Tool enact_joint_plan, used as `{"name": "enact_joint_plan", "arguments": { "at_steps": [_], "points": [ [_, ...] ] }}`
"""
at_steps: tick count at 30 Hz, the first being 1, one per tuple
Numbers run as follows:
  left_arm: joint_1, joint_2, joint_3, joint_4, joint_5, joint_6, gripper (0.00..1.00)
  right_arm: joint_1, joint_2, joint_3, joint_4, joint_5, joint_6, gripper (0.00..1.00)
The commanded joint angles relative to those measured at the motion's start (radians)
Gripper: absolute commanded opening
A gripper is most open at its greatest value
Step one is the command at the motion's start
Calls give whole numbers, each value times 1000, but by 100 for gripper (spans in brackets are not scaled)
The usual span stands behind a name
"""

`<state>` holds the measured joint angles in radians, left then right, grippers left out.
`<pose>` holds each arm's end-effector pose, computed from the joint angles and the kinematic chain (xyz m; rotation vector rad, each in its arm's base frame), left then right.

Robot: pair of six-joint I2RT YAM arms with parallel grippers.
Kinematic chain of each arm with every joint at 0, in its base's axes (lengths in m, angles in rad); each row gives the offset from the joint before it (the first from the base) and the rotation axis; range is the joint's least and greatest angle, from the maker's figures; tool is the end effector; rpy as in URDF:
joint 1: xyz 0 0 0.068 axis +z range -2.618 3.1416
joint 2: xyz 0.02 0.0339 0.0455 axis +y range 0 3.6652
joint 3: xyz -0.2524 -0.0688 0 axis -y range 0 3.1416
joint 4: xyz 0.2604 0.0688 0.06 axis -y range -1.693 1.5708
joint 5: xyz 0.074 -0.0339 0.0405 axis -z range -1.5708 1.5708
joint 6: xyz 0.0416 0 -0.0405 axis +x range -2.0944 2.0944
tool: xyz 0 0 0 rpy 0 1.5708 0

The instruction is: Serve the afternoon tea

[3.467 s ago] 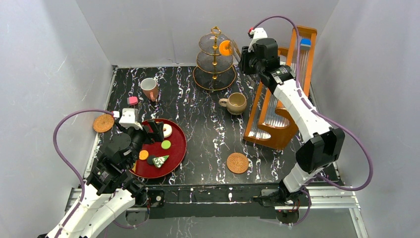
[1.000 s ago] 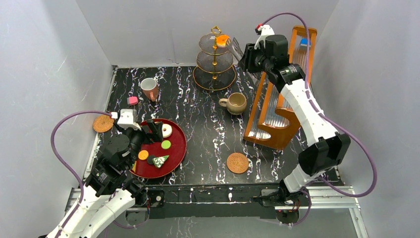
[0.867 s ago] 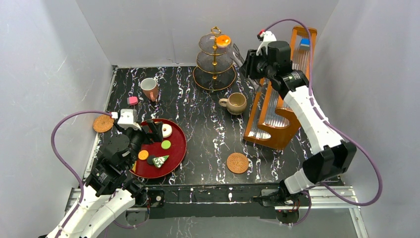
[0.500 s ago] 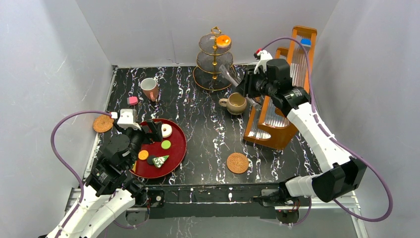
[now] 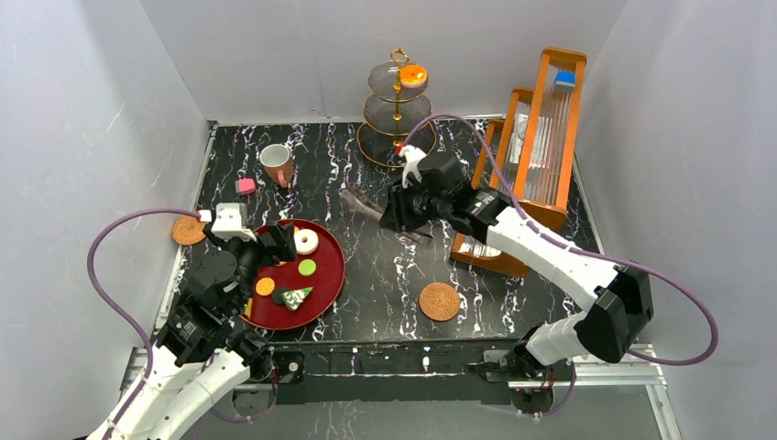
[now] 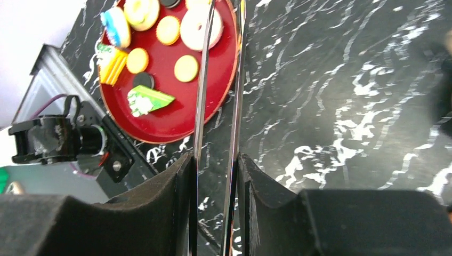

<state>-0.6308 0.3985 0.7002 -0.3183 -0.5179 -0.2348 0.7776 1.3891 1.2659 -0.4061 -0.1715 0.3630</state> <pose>0.1158 -0.0590 0.3443 -0.0905 1.5889 -0.2649 0.2369 0.2432 0.3312 -0.5615 2.1402 0.8442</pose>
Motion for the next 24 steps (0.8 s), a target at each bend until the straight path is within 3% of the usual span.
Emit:
{"name": "enact_joint_plan", "arguments": {
  "at_steps": [1, 9, 24],
  "points": [
    [-4, -12, 1, 10, -47, 5, 92, 66, 29, -32, 136, -29, 105, 41],
    [-4, -18, 3, 4, -55, 5, 92, 173, 120, -48, 217, -33, 229, 41],
    [-4, -21, 4, 3, -46, 2, 92, 184, 267, -11, 278, -13, 318, 46]
  ]
}}
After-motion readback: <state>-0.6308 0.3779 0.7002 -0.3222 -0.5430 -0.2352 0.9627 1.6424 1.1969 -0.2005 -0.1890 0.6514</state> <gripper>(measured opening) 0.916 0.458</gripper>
